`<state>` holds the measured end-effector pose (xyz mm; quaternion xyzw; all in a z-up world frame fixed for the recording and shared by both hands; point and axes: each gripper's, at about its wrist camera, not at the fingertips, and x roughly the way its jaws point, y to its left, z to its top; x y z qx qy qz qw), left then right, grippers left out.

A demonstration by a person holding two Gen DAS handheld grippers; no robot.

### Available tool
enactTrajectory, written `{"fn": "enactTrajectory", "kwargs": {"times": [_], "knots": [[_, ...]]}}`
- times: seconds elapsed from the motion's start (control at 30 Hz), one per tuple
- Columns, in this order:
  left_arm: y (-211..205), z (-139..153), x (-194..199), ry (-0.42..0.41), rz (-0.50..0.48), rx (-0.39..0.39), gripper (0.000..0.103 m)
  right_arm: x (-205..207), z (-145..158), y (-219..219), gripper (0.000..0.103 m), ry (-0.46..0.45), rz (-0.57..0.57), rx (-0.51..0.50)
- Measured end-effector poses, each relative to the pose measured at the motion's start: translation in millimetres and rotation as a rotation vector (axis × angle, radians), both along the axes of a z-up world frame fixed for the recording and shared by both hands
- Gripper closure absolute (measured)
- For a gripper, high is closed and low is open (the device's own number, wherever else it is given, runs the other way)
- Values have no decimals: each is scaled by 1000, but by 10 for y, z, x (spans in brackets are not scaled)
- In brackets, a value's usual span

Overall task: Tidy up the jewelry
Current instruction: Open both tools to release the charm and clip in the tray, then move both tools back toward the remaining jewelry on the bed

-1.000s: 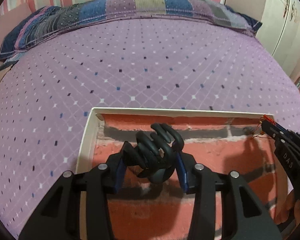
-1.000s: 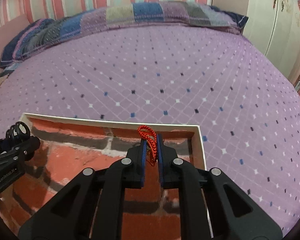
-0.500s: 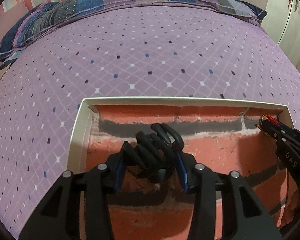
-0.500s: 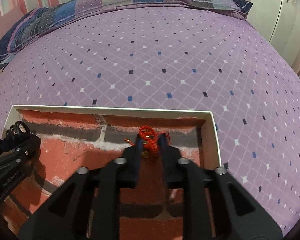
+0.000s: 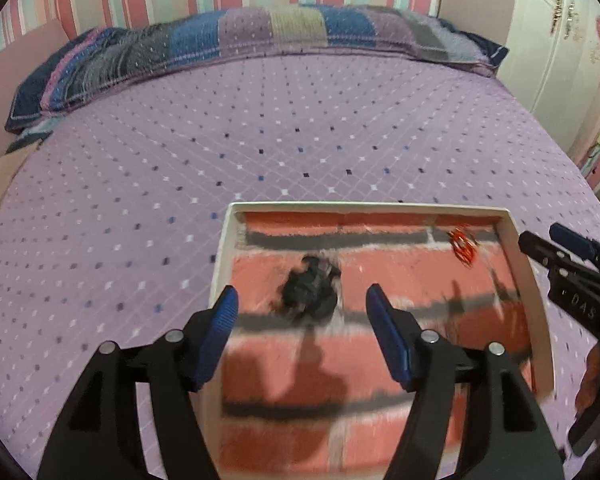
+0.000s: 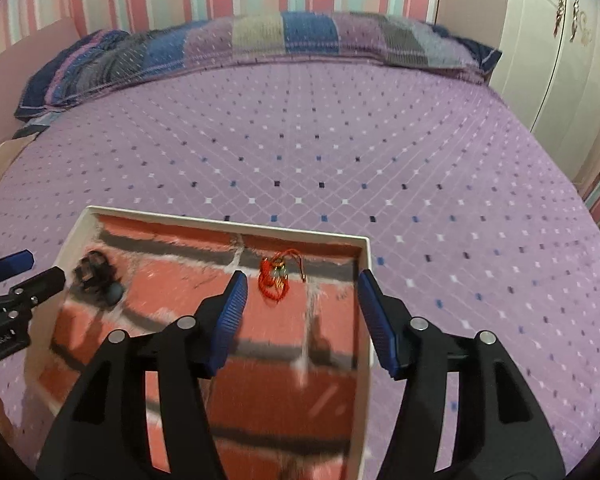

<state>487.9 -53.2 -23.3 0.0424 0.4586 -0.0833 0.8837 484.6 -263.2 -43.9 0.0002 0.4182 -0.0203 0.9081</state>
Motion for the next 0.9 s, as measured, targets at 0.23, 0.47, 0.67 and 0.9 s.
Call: {"fn": "enactTrajectory", "kwargs": {"times": [0.23,0.47,0.67,0.9], "knots": [[363,393,-828,-76,7,-34,32,-893,324,61,36,-96,18,-30],[625,615,-1848,-210,19,6,21,-1882,431,159,34,-189,31,-31],[835,521,-2550,-219,39,-26,14,-2558,373,187,34,-231,5,-41],[942,351,-3088,-217,61,-34,14,-3070,288,180,34,-243,-42,-27]]}}
